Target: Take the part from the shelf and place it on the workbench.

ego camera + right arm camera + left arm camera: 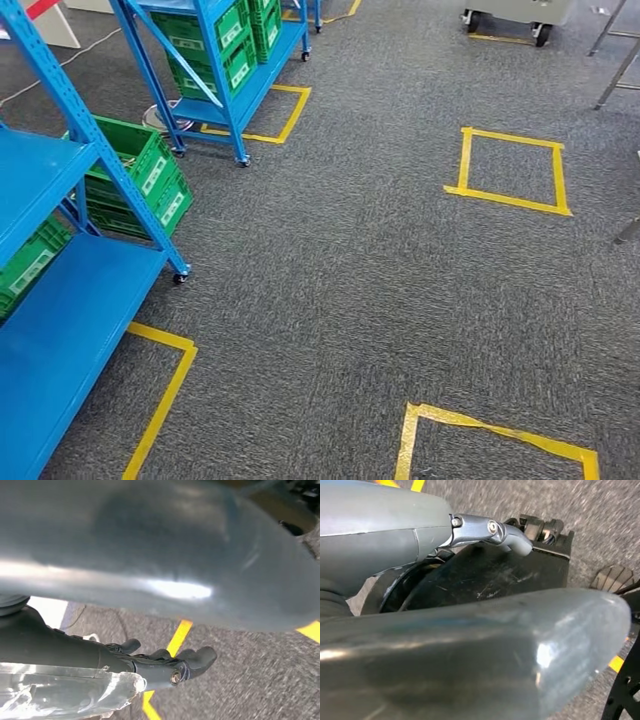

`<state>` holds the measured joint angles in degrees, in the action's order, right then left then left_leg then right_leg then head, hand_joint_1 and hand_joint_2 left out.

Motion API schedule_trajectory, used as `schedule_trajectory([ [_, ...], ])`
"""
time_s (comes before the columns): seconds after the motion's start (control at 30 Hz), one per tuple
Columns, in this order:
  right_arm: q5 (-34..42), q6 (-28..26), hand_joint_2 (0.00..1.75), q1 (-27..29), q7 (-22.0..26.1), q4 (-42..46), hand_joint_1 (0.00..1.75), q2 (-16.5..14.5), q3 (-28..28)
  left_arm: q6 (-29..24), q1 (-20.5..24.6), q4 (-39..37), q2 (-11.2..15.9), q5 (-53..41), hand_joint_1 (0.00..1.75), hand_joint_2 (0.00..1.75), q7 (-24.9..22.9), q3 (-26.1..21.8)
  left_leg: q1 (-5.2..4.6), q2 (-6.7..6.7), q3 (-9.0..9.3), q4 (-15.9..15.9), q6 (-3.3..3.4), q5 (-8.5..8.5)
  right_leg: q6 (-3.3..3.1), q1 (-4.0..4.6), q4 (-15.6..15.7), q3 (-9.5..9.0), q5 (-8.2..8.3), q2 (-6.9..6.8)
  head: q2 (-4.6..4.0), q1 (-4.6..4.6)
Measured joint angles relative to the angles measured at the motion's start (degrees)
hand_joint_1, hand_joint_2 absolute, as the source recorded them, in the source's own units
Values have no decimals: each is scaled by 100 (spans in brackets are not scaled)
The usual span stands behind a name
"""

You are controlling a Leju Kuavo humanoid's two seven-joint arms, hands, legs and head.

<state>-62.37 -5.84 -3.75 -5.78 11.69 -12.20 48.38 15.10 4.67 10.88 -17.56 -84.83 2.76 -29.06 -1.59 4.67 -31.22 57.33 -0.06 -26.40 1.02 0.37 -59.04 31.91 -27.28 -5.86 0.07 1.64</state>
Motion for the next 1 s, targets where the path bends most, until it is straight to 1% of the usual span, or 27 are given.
schedule_trajectory([
  [0.07,1,3,0,-3,2,0,0,0,4,-15,-14,0,-7,-2,0,0,1,-1,10,-142,-11,-79,44,-14,49,7,-1,17,-8,-123,0,8],
  [0.1,-4,5,0,-7,2,0,0,0,5,-29,-20,0,-13,-11,0,0,-4,1,29,-210,-3,-96,61,-1,81,-1,-36,22,-40,-56,0,6],
  [0.13,-14,8,0,-12,2,0,0,0,5,-47,-21,0,-17,-30,0,0,-20,3,51,-273,11,-110,78,10,115,-13,-150,62,-114,81,0,3],
  [0.17,-26,11,0,-15,-3,0,0,0,4,-69,-21,0,-22,-52,0,0,-47,5,74,-334,25,-122,96,21,147,-26,-370,160,-234,261,0,-5],
  [0.2,-43,15,0,-15,-9,0,0,0,4,-96,-20,0,-23,-73,0,0,-81,8,83,-398,28,-121,107,24,170,-38,-719,319,-392,434,0,-16],
  [0.27,-66,19,0,1,-22,0,0,0,3,-137,-16,0,-24,-88,0,0,-140,10,91,-554,30,-120,122,29,196,-48,-1424,688,-630,549,0,-26],
  [0.3,-75,17,0,9,-25,0,0,0,4,-147,-14,0,-24,-87,0,0,-158,10,92,-640,35,-118,123,29,204,-51,-1586,793,-625,560,0,-27],
  [0.33,-80,13,0,12,-23,0,0,0,4,-149,-10,0,-23,-87,0,0,-174,10,97,-724,45,-116,120,28,207,-56,-1504,780,-498,569,0,-26],
  [0.37,-85,4,0,9,-18,0,0,1,5,-147,-4,0,-24,-87,0,0,-189,10,106,-805,60,-113,110,24,212,-68,-1225,667,-295,604,0,-27],
  [0.4,-89,-4,0,2,-11,0,0,1,5,-144,3,0,-25,-87,0,0,-205,10,117,-882,73,-107,89,15,223,-92,-847,501,-92,712,0,-27],
  [0.43,-91,-10,0,-3,-4,-3,0,-1,5,-141,14,0,-25,-87,0,0,-224,10,121,-954,71,-86,61,0,229,-124,-472,321,42,861,0,-32],
  [0.47,-95,-14,0,-7,3,-6,0,-3,4,-141,25,0,-25,-89,0,0,-247,10,125,-1014,56,-66,29,-6,221,-147,-213,193,107,990,0,-33],
  [0.5,-98,-15,0,-12,8,-9,0,-6,4,-146,34,0,-22,-92,0,0,-273,11,129,-1070,30,-54,-5,-3,204,-158,-78,125,106,1079,0,-32],
  [0.53,-101,-14,0,-15,9,-13,0,-9,4,-157,42,0,-20,-95,0,0,-303,11,135,-1126,-1,-49,-36,10,168,-152,-44,102,81,1080,0,-31],
  [0.57,-107,-14,0,-15,10,-13,0,-10,5,-171,47,0,-18,-99,0,0,-330,13,148,-1177,-21,-57,-65,22,123,-148,-46,107,85,1016,0,-24],
  [0.6,-115,-14,0,-18,9,-13,0,-11,6,-186,49,0,-17,-107,0,0,-348,14,149,-1149,-43,-41,-96,4,82,-145,-37,102,88,948,0,-21],
  [0.67,-130,-13,0,-16,10,-13,0,-13,8,-209,52,0,-15,-135,0,0,-361,16,136,-901,-198,267,-150,-201,-1,-147,-10,88,91,802,0,21],
  [0.7,-134,-12,0,-12,9,-13,0,-13,8,-219,56,0,-13,-149,0,0,-362,18,127,-726,-358,590,-172,-376,-27,-133,-7,85,87,721,0,40],
  [0.73,-136,-11,0,-3,8,-13,0,-13,9,-228,64,1,-8,-159,0,0,-362,19,127,-620,-545,971,-188,-554,-45,-122,-6,84,80,635,0,59],
  [0.77,-136,-10,0,5,6,-13,0,-12,10,-238,76,2,0,-162,0,0,-361,20,127,-568,-706,1308,-195,-673,-56,-109,-7,82,72,538,0,60],
  [0.8,-136,-9,0,7,4,-13,0,-12,11,-245,83,3,7,-171,0,0,-361,23,127,-549,-782,1483,-193,-684,-64,-99,-7,77,64,447,0,61],
  [0.83,-136,-8,0,2,3,-13,0,-12,11,-250,82,4,13,-182,0,0,-360,29,126,-539,-760,1465,-183,-593,-68,-90,-7,69,56,369,0,61],
  [0.87,-136,-5,0,-8,3,-13,0,-13,12,-252,71,4,17,-193,0,0,-360,36,123,-509,-635,1239,-163,-406,-68,-81,-7,54,48,297,0,62],
  [0.9,-136,-4,0,-16,3,-13,0,-13,12,-252,52,4,17,-204,0,0,-360,44,111,-407,-449,881,-131,-189,-61,-73,-7,37,39,239,0,62],
  [0.93,-136,-3,0,-20,3,-14,0,-13,12,-250,30,4,17,-206,0,0,-364,49,82,-256,-273,521,-99,-40,-45,-56,-14,24,26,186,0,61],
  [0.97,-136,-3,0,-21,3,-14,0,-13,12,-241,12,4,18,-200,0,0,-369,51,55,-121,-132,216,-62,38,-25,-38,-21,22,15,135,0,65],
  [1.0,-137,-4,0,-20,1,-15,0,-13,12,-232,-3,4,19,-184,0,0,-373,51,30,-28,-66,42,-32,50,-2,-20,-22,25,8,76,0,61],
])
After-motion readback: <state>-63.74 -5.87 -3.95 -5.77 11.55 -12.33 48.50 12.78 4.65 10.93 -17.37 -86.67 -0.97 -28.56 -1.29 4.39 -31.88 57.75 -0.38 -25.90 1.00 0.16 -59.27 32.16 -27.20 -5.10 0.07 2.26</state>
